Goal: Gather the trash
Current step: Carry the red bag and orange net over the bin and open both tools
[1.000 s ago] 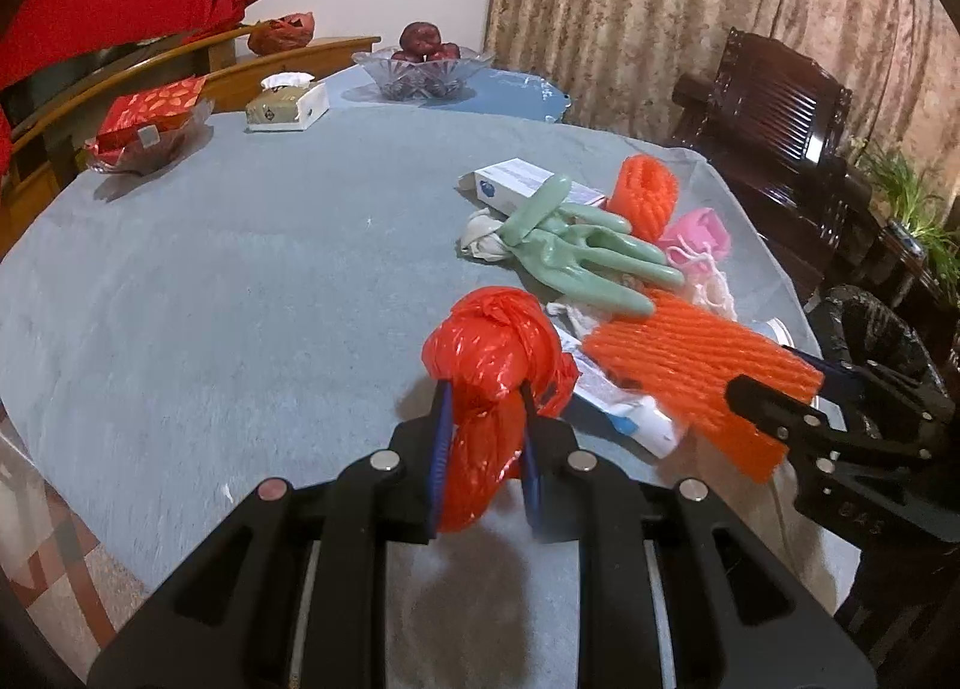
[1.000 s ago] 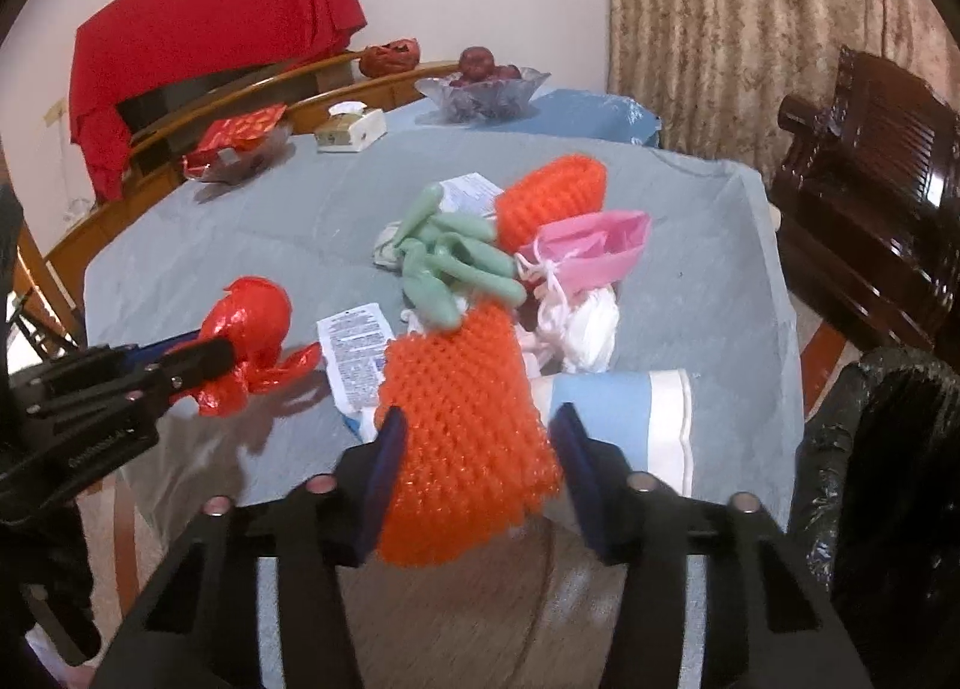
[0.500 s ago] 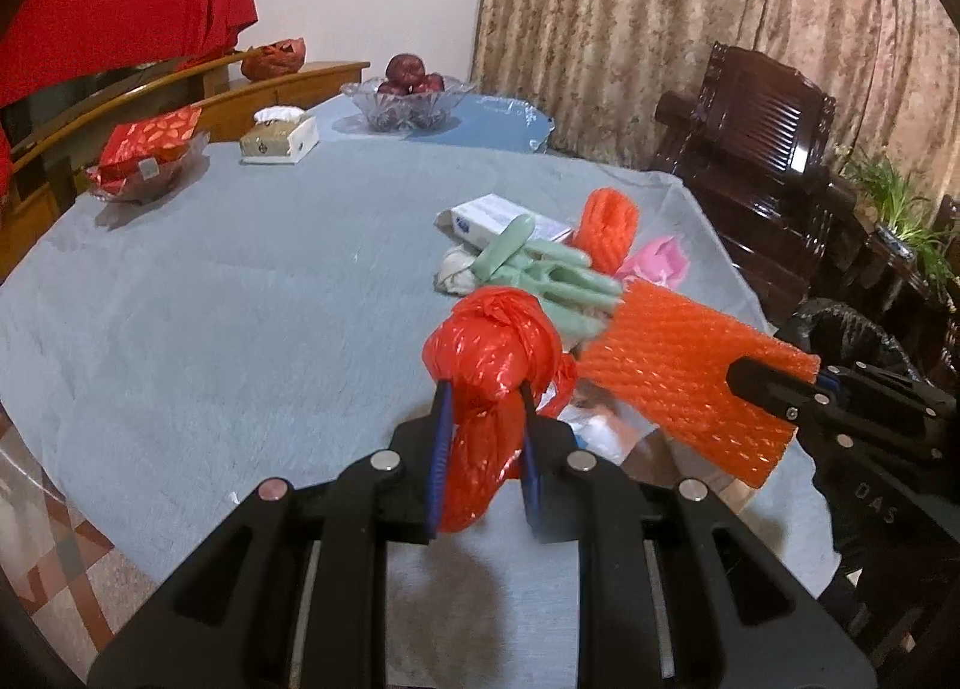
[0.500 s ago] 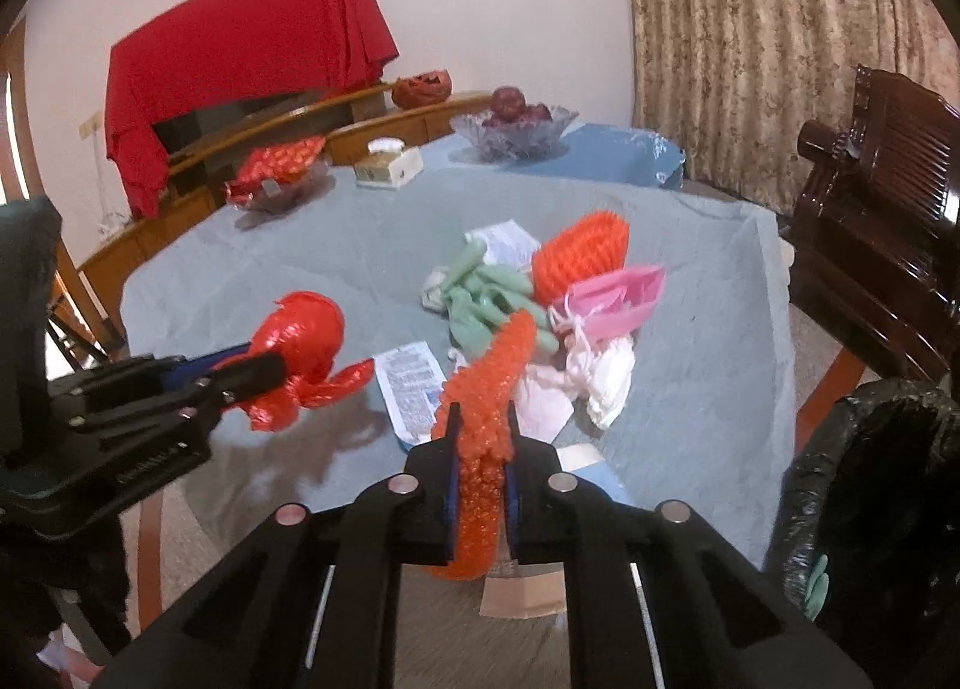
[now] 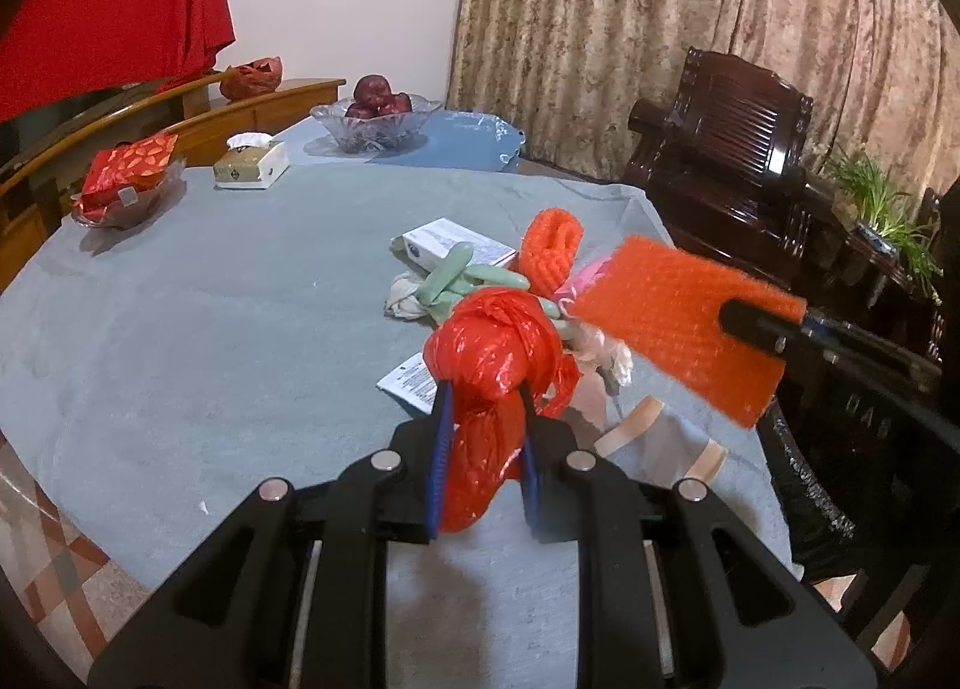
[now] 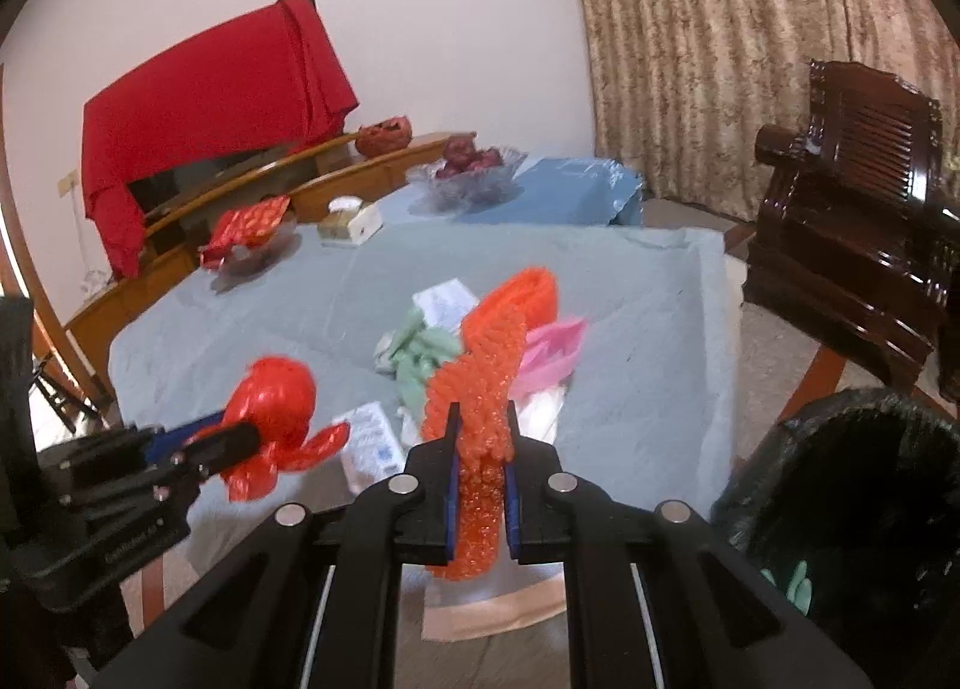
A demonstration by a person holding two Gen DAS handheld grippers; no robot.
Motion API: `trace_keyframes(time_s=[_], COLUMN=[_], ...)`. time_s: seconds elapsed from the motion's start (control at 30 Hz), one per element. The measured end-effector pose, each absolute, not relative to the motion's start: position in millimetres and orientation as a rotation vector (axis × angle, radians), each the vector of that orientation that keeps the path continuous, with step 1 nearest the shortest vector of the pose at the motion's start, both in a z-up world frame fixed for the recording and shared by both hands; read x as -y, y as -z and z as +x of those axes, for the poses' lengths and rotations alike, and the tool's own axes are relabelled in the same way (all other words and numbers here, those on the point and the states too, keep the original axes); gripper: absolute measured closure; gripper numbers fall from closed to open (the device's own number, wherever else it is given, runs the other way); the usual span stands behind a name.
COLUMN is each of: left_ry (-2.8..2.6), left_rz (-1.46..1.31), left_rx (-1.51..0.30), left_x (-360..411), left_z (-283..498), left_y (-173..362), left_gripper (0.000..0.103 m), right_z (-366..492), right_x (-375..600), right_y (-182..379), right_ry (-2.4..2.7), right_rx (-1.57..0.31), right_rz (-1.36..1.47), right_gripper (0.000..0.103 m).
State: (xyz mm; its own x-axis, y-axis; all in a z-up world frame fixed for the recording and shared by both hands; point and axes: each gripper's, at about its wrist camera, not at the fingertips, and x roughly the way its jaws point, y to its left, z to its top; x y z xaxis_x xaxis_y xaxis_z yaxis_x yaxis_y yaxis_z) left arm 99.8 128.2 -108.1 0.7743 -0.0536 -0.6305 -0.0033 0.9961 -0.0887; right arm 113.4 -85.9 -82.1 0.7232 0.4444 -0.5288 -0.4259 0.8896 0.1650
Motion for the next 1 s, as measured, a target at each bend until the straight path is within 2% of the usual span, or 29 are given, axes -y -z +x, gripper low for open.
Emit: trace_keyframes(time_s=[0.53, 1.0], left_ry=[0.225, 0.423], left_rz=[-0.049, 0.016], left_rx=[-0.619, -0.614], left_x=[-34.6, 83.2], left_z=[108.3, 123.3], left_y=[79.9, 87.0], left_gripper=[0.085, 0.086], right_z=[79.7, 49.4], right_x=[191.4, 309.0], right_y=[47.1, 59.0], right_ry=[-0.273, -0.032], right_rx=[-0.508, -0.511], right_rz=[0.078, 0.142], right_gripper=[0.092, 0.092])
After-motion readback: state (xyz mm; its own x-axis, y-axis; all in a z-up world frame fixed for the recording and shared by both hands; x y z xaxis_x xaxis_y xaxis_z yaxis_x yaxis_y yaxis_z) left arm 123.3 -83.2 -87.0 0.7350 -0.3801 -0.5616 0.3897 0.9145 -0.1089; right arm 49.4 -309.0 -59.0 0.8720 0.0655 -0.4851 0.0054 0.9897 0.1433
